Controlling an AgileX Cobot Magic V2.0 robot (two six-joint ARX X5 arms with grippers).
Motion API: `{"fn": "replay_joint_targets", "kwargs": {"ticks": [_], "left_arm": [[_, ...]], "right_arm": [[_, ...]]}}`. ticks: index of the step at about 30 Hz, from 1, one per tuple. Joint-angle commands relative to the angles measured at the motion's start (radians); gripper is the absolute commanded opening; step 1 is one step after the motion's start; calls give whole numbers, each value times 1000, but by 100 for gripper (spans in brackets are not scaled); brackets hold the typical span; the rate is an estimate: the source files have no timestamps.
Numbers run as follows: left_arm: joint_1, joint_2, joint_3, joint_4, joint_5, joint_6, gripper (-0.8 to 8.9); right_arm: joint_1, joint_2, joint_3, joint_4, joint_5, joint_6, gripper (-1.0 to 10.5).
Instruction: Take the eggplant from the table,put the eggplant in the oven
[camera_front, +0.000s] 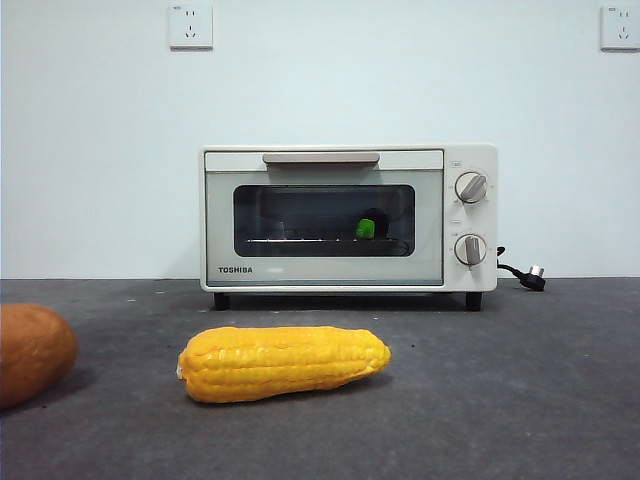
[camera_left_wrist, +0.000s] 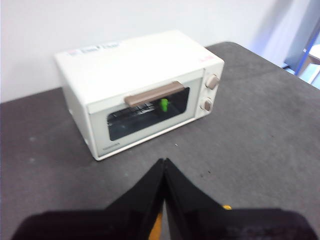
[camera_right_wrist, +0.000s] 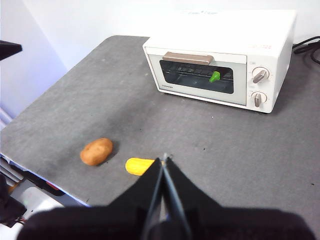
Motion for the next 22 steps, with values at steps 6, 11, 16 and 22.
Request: {"fn": "replay_joint_targets", "kwargs": {"ticks": [6,11,16,22], "left_arm": [[-2,-5,5,6,-11,-4,-5],[-2,-4,5,13,-11,-4,-4],[-2,-4,5,14,-11,-4,-4],[-2,-4,5,16,-11,-4,-4]], "right_arm": [[1,-2,-6,-24,5,-7,1],[1,-2,-6,-24,5,-8,1],[1,-2,-6,-24,5,-7,1],[1,-2,-6,-24,5,-7,1]]}}
